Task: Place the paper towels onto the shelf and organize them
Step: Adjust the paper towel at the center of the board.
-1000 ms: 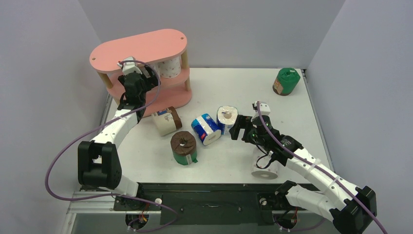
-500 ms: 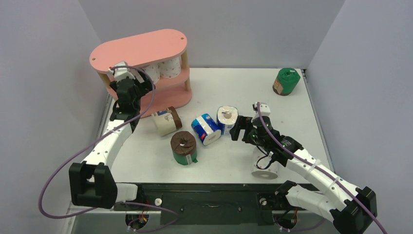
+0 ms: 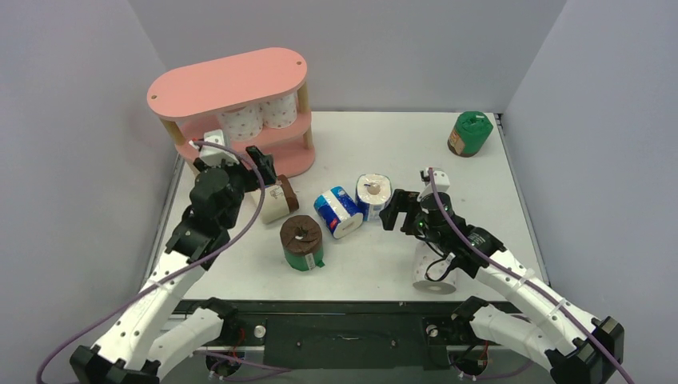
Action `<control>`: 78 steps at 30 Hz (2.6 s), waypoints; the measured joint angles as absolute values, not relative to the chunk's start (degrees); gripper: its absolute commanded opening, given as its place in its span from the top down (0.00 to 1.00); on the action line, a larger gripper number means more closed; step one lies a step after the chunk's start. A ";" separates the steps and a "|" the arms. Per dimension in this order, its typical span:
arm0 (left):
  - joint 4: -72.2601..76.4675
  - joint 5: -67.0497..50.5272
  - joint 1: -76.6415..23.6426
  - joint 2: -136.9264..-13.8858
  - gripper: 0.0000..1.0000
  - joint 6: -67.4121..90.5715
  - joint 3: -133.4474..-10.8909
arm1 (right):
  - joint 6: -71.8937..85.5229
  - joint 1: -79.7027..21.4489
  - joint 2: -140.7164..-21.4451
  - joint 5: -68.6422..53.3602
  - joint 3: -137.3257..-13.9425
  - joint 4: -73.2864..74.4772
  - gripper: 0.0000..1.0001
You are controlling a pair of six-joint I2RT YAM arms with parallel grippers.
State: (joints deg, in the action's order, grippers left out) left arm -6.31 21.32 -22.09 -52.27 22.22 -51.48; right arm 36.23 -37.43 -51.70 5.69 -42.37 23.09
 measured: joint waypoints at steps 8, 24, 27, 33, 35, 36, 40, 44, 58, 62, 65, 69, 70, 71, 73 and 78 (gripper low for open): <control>-15.49 33.78 -45.65 -45.71 0.04 22.92 -50.17 | 36.25 -37.43 -48.80 10.20 -42.37 24.60 0.13; -21.37 45.82 -65.25 -60.55 0.04 34.76 -51.35 | 44.36 -31.90 -44.31 23.24 -38.17 29.02 0.13; -21.93 46.68 -65.23 -60.99 0.04 40.62 -51.35 | 45.63 -29.56 -42.22 23.00 -36.82 29.67 0.13; -21.91 42.11 -65.14 -59.77 0.04 42.41 -50.24 | 45.84 -23.70 -42.37 15.40 -36.56 28.08 0.11; -19.81 39.24 -65.14 -57.30 0.04 42.22 -47.03 | 45.84 -23.29 -43.51 13.43 -36.56 27.40 0.11; -18.85 38.11 -65.14 -56.18 0.04 42.28 -45.45 | 45.87 -23.20 -43.90 13.13 -36.58 27.46 0.10; -13.96 31.97 -65.14 -53.19 0.04 42.52 -38.81 | 46.37 -21.10 -45.32 13.50 -36.69 30.11 0.10; -9.91 24.58 -65.14 -56.64 0.04 42.19 -38.02 | 47.70 -16.60 -44.25 13.76 -36.62 33.78 0.10; -2.37 10.07 -65.14 -68.93 0.04 40.34 -40.64 | 50.76 -15.97 -42.24 17.54 -38.48 52.29 0.09; -0.84 8.27 -65.17 -71.05 0.04 40.71 -41.19 | 51.51 -16.64 -42.09 16.27 -38.41 53.78 0.09; -0.27 7.62 -65.17 -71.26 0.04 40.88 -41.25 | 52.01 -17.69 -41.71 13.78 -37.65 52.66 0.09; -0.19 7.22 -65.17 -71.26 0.04 40.88 -41.63 | 53.08 -21.15 -41.50 10.96 -36.16 50.02 0.09; -0.16 7.22 -65.17 -71.26 0.04 40.88 -41.67 | 53.39 -22.06 -41.56 10.81 -35.88 49.10 0.10; -0.21 7.22 -65.17 -71.26 0.04 40.88 -41.74 | 53.47 -23.29 -41.67 10.63 -35.75 48.38 0.10; -0.16 7.25 -65.17 -71.26 0.04 40.91 -41.85 | 53.93 -25.47 -42.70 10.41 -35.70 46.35 0.10; -0.21 7.49 -65.17 -71.26 0.03 41.34 -41.87 | 54.78 -29.28 -46.63 10.00 -35.73 40.88 0.11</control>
State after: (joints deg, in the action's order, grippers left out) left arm -0.21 7.49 -65.17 -71.26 41.34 -41.87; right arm 54.78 -29.28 -46.63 10.00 -35.73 40.88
